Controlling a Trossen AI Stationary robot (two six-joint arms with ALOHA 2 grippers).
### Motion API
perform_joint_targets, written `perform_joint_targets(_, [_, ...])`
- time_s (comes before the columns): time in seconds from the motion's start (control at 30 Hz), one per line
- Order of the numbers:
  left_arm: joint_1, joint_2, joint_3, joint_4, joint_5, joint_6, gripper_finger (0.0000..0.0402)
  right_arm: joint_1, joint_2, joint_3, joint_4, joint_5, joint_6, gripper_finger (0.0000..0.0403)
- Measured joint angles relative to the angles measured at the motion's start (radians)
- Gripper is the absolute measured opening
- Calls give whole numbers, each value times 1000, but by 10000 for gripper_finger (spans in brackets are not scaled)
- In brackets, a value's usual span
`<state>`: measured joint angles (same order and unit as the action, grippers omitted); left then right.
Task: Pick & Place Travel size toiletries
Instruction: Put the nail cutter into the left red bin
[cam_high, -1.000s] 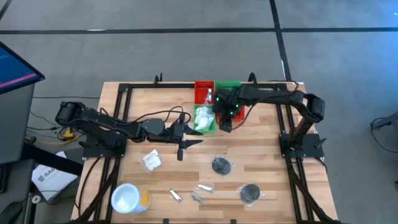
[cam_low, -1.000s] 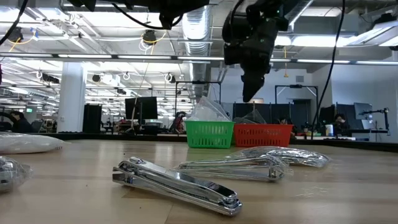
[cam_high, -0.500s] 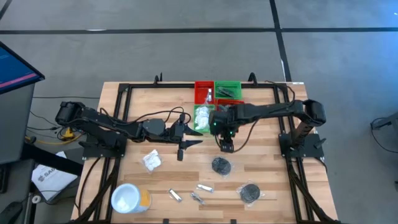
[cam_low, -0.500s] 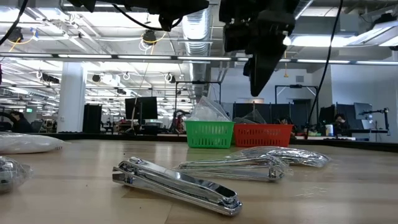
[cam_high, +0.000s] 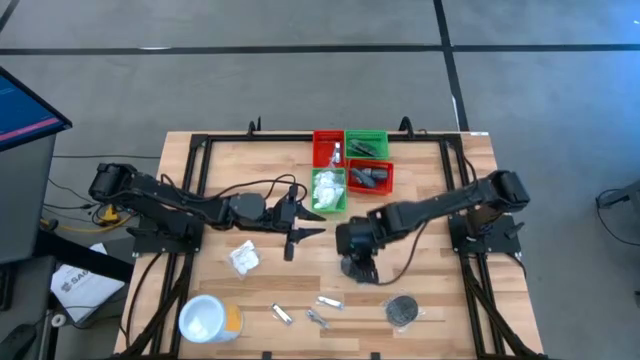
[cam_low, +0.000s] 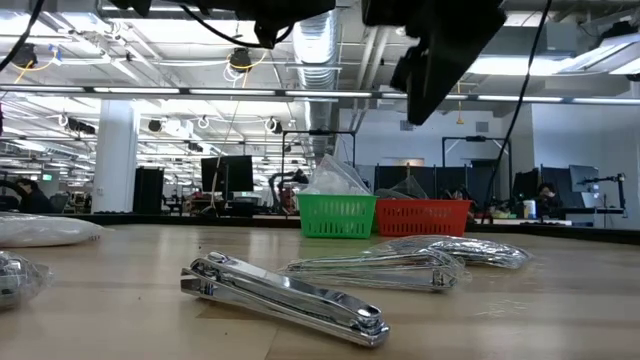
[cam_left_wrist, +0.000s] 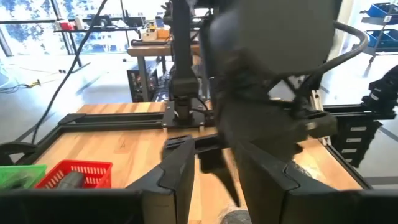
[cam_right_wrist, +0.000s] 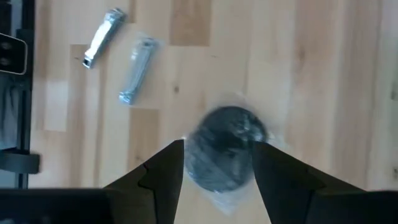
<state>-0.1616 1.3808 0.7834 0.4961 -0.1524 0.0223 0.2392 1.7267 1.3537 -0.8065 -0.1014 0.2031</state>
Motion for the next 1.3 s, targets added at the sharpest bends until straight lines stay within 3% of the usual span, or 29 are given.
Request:
perform_joint_targets(0.37, [-67,0,0,0,0,-4,114,204,1,0,87,180,172,178])
perform_joint_targets(0.67, [-134,0,0,1,1,-4,114,336,88,-5,210,288,291,172])
perform_joint_targets(0.97, [-159,0,-3,-8,1,-3,114,385,237,1,360,365,344,159])
perform_joint_targets(1.3, [-156,0,-17,-9,0,-3,114,368,272,3,387,387,382,139])
